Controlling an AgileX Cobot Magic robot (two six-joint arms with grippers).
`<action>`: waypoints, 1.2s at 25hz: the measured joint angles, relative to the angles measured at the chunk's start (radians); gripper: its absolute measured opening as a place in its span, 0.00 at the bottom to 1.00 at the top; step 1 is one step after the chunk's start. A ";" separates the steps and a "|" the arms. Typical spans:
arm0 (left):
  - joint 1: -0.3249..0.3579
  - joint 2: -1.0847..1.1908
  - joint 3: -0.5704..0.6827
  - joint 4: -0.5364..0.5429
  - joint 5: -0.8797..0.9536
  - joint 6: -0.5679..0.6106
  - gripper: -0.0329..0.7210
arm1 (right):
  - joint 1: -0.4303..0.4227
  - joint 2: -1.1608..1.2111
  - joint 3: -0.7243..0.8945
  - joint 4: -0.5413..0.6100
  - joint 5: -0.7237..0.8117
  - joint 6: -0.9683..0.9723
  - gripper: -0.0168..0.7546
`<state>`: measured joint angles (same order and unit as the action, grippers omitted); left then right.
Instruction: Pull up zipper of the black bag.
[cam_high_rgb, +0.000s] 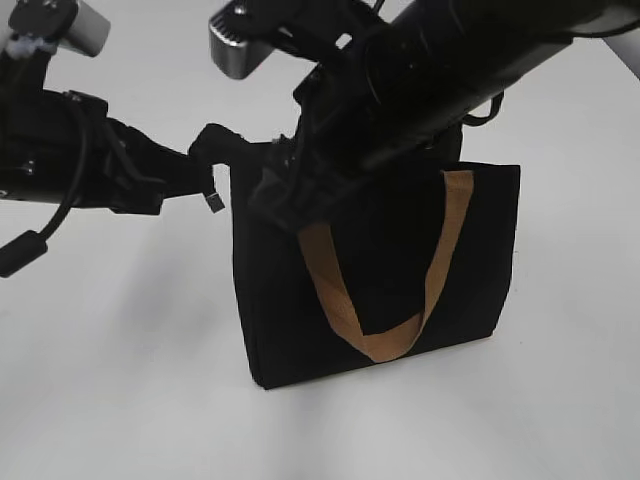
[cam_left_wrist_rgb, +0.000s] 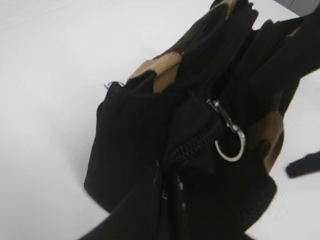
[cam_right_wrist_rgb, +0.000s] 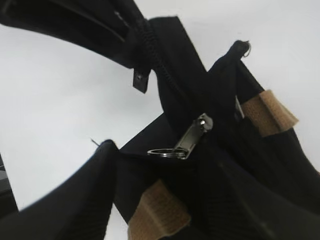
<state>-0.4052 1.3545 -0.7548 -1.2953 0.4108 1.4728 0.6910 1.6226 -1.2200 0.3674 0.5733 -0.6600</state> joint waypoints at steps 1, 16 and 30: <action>0.000 -0.007 0.000 0.001 0.004 0.000 0.05 | 0.000 0.010 0.000 0.000 0.000 -0.003 0.56; -0.001 -0.109 0.001 -0.033 0.051 0.000 0.05 | -0.001 0.032 0.000 0.000 -0.082 0.014 0.37; -0.002 -0.142 0.007 -0.033 0.046 0.000 0.05 | -0.001 0.061 -0.007 -0.074 -0.098 0.016 0.06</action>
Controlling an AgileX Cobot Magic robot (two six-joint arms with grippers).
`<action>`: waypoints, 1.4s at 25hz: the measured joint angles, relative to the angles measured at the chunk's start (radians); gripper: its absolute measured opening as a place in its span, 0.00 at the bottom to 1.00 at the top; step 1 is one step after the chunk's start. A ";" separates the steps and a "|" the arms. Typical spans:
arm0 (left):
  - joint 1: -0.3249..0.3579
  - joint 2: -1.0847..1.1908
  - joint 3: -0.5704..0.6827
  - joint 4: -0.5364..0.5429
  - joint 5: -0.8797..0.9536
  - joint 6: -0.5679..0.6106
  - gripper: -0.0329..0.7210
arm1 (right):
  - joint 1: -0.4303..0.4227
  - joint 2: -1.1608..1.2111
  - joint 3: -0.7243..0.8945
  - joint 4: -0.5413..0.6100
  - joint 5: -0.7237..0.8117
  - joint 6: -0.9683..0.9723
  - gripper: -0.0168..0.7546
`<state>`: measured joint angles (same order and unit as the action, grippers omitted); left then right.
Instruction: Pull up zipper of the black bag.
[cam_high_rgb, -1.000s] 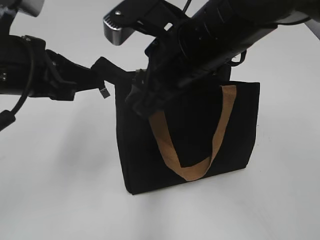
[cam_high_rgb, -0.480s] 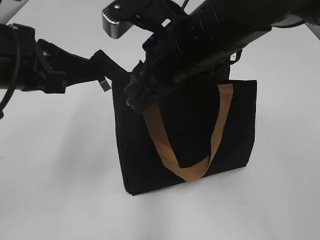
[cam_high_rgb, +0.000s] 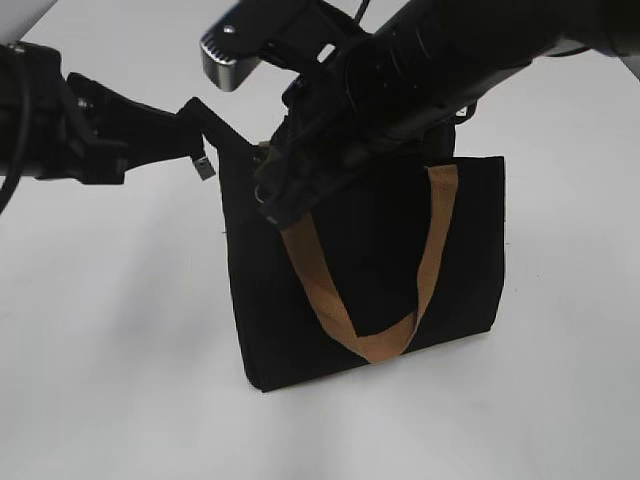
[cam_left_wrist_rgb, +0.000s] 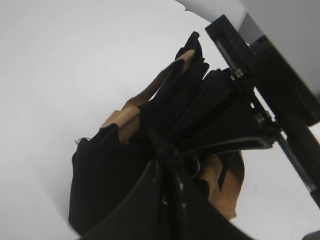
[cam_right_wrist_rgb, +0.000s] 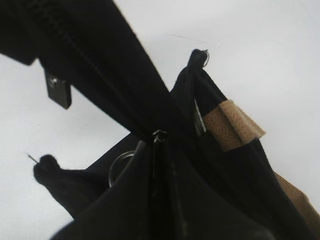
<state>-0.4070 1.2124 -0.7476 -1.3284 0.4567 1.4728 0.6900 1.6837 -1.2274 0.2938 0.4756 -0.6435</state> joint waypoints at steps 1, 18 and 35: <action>0.000 0.000 0.000 0.000 -0.009 0.000 0.05 | 0.000 0.000 0.000 -0.011 0.005 0.000 0.06; -0.006 0.000 0.002 -0.001 -0.141 -0.019 0.05 | -0.037 -0.048 -0.002 -0.070 0.092 0.048 0.02; 0.035 0.000 0.002 0.004 -0.151 -0.097 0.05 | -0.364 -0.106 -0.002 -0.110 0.315 0.157 0.02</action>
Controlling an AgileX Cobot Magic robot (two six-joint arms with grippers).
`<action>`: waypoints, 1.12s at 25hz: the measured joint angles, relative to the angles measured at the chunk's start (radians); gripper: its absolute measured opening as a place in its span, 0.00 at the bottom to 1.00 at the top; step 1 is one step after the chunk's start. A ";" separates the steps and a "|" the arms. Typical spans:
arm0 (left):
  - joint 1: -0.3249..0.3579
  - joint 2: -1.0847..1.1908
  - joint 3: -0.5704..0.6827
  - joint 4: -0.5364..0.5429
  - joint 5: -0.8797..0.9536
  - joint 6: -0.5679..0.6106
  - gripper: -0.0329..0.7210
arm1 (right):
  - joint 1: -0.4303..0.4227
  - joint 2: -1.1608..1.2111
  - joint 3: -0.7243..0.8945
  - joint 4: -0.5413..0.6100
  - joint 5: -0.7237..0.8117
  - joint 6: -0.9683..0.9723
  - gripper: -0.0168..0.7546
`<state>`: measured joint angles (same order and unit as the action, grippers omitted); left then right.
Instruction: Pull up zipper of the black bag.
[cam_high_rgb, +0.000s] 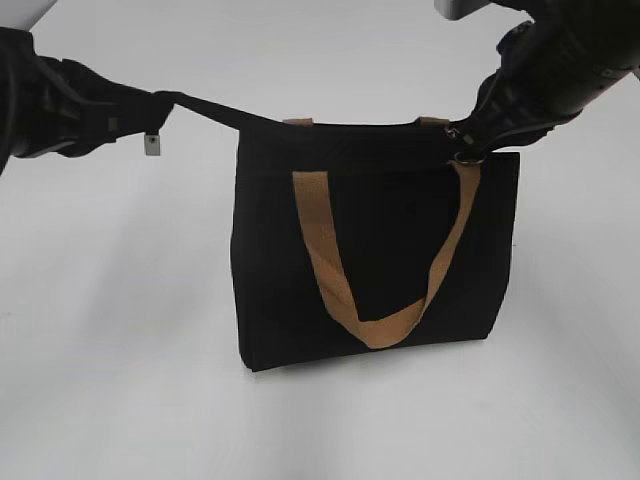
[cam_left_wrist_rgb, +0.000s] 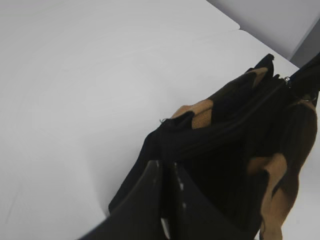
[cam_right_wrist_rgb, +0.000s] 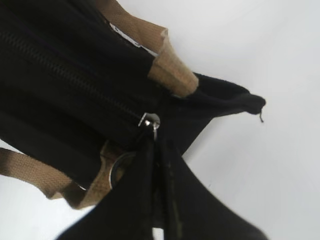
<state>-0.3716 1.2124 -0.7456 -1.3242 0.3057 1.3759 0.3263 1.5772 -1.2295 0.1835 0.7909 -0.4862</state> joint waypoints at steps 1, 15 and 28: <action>0.003 0.000 0.000 0.000 0.006 -0.001 0.05 | -0.018 0.000 0.000 0.011 0.012 0.006 0.02; 0.023 -0.035 -0.002 0.023 0.156 -0.183 0.32 | -0.098 -0.106 0.001 0.093 0.124 0.114 0.56; 0.023 -0.573 -0.003 1.070 0.686 -1.206 0.53 | -0.098 -0.604 0.344 0.005 0.364 0.296 0.77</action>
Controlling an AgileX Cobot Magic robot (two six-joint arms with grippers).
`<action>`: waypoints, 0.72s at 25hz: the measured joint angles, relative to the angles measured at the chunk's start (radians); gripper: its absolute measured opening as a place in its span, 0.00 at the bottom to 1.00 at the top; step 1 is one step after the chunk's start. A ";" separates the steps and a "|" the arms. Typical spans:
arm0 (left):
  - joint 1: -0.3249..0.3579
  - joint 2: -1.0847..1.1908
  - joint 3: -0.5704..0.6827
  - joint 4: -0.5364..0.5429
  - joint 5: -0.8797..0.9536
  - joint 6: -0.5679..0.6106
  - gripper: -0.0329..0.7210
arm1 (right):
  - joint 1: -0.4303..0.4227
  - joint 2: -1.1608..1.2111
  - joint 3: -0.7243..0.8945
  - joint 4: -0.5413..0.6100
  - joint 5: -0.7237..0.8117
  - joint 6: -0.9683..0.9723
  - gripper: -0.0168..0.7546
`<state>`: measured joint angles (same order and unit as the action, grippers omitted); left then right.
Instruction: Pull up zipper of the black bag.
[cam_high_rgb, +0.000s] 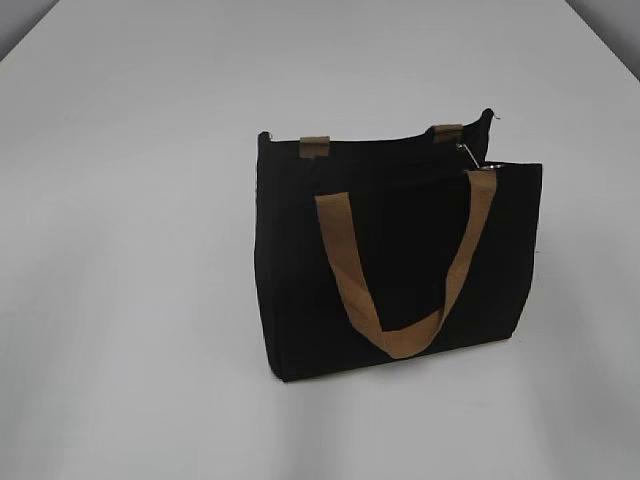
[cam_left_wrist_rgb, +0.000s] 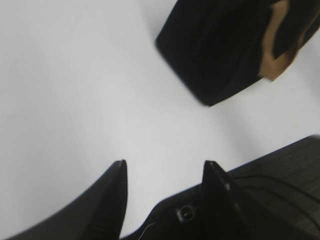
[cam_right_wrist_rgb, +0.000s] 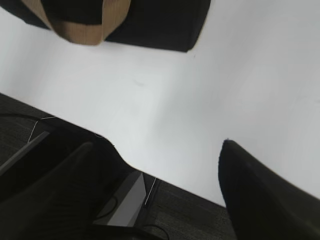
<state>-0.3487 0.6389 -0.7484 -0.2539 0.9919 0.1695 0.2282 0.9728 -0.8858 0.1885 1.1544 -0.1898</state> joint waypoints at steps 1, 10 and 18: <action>0.000 -0.036 0.000 0.053 0.070 -0.040 0.53 | 0.000 -0.054 0.041 0.000 0.004 0.007 0.77; 0.000 -0.464 0.090 0.219 0.226 -0.150 0.53 | 0.000 -0.695 0.288 -0.001 0.066 0.018 0.77; 0.000 -0.636 0.179 0.218 0.199 -0.151 0.53 | 0.000 -0.980 0.351 -0.046 0.073 0.019 0.77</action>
<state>-0.3487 0.0025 -0.5698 -0.0355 1.1909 0.0185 0.2282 -0.0070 -0.5344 0.1424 1.2270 -0.1710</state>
